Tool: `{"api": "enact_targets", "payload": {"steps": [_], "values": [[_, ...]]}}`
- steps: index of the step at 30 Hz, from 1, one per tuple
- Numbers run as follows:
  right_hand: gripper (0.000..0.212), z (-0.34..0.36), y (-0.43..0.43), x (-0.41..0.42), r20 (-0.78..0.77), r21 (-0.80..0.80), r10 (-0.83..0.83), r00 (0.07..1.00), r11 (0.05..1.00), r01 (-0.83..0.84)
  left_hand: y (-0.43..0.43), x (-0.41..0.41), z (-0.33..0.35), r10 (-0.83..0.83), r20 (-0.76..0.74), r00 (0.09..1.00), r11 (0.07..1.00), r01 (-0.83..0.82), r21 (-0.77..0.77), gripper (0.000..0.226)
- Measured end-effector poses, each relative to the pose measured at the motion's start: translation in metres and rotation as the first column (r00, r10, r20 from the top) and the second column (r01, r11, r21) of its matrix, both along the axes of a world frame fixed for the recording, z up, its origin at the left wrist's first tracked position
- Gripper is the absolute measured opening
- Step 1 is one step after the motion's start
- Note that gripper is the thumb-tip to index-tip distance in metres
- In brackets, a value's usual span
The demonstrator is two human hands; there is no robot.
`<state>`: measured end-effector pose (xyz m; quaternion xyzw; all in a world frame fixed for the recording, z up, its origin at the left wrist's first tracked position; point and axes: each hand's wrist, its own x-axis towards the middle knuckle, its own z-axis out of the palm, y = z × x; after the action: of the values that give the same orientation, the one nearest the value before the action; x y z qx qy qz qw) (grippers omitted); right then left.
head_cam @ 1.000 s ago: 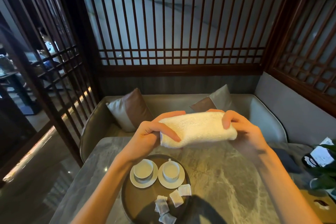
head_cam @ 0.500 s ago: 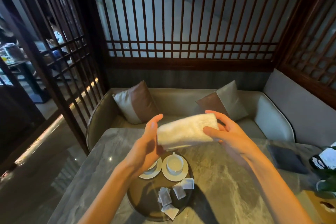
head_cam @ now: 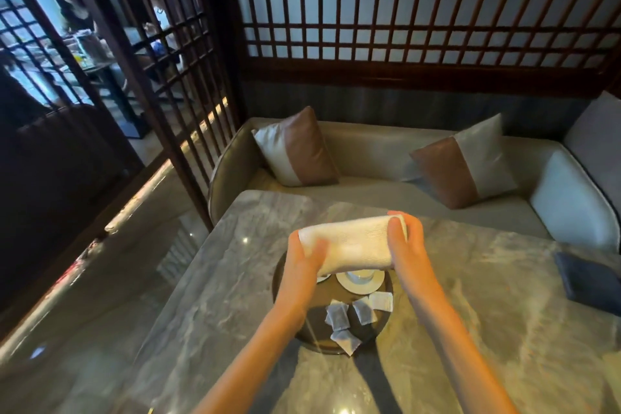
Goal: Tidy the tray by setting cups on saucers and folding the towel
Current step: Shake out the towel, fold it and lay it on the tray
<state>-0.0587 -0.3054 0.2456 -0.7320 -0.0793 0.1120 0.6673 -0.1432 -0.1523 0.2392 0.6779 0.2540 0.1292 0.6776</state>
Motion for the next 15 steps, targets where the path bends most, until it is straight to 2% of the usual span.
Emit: {"api": "enact_targets", "payload": {"steps": [1,3,6,10,15], "values": [[0.024,-0.004,0.006,-0.003,0.007,-0.003,-0.019,1.0,1.0,0.019,0.001,0.0,-0.002,0.027,-0.04,0.999,1.0,-0.026,0.017,0.03],[0.022,-0.014,0.016,-0.009,0.046,-0.037,-0.069,0.997,0.997,0.071,0.003,0.001,-0.009,0.099,-0.117,0.988,0.985,-0.081,0.151,0.034],[0.017,-0.032,0.025,-0.016,0.122,-0.141,-0.121,0.985,0.98,0.138,0.005,-0.005,-0.023,0.165,-0.091,0.982,0.939,-0.128,0.319,0.024],[0.023,-0.058,0.033,-0.02,0.058,-0.153,-0.107,0.993,0.982,0.114,0.014,-0.011,-0.046,0.196,-0.095,0.976,0.941,-0.16,0.297,0.017],[0.018,-0.095,0.049,-0.036,-0.058,-0.093,-0.216,0.975,0.973,0.21,0.035,-0.018,-0.082,0.132,-0.068,0.989,0.958,-0.11,0.266,0.017]]}}
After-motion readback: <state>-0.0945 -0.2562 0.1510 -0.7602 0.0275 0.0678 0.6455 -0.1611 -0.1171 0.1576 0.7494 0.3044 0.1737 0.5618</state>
